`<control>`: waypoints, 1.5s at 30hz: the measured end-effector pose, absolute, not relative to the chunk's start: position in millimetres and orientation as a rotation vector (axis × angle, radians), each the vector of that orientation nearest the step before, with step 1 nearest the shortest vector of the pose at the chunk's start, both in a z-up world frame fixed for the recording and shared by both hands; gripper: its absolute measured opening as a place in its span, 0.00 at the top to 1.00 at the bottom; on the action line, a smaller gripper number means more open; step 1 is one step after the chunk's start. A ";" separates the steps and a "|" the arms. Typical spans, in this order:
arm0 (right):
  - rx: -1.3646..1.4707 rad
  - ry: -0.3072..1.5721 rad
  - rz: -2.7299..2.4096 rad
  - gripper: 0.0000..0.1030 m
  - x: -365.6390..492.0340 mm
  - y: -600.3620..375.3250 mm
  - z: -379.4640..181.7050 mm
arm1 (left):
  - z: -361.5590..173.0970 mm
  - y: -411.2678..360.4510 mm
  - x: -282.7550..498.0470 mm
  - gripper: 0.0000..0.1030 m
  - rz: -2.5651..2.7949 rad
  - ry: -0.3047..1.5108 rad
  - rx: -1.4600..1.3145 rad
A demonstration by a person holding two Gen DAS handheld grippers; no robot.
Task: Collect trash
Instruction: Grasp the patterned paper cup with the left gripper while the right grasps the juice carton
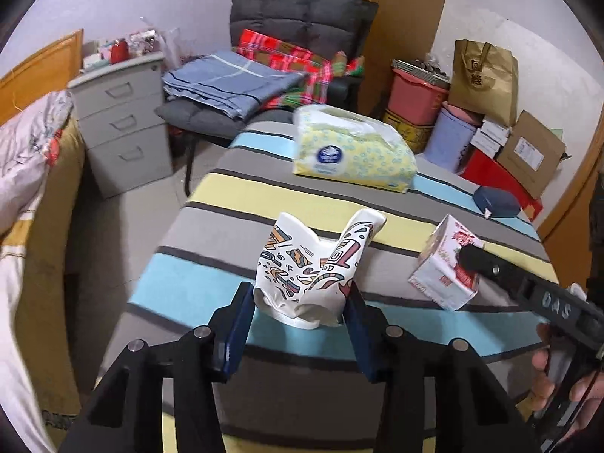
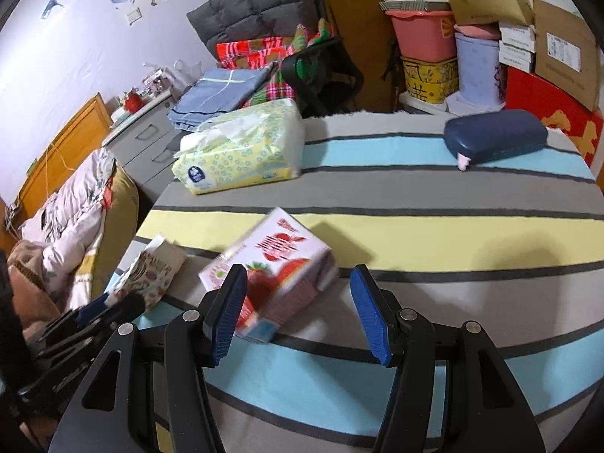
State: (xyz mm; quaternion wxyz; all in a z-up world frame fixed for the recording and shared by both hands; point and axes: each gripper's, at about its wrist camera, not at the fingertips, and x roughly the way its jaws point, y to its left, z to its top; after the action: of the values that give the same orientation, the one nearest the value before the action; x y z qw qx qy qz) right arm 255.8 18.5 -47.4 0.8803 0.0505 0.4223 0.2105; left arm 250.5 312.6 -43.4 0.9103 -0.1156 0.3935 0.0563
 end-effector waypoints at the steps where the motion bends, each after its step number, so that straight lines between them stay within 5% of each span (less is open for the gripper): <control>1: 0.105 0.873 0.433 0.41 255.9 21.1 -45.5 | -41.2 313.3 246.2 0.54 0.132 0.800 -0.225; 24: -0.103 0.917 0.298 0.26 274.5 73.8 -40.1 | -48.5 321.7 236.2 0.54 0.138 0.799 -0.261; 36: 0.046 0.952 0.384 0.24 273.0 68.7 -62.3 | -53.3 323.0 239.5 0.54 0.140 0.814 -0.287; 42: 0.055 0.947 0.383 0.58 268.7 62.7 -59.8 | -53.3 318.8 239.9 0.54 0.148 0.816 -0.269; 45: 0.050 0.943 0.400 0.62 267.2 61.3 -60.4 | -53.3 317.0 239.8 0.54 0.148 0.814 -0.268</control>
State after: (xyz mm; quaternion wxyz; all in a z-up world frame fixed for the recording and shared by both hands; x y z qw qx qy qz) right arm 267.2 61.3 -60.4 0.8713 0.0242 0.4512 0.1915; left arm 239.8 317.1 -53.3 0.9069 -0.1297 0.3944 0.0718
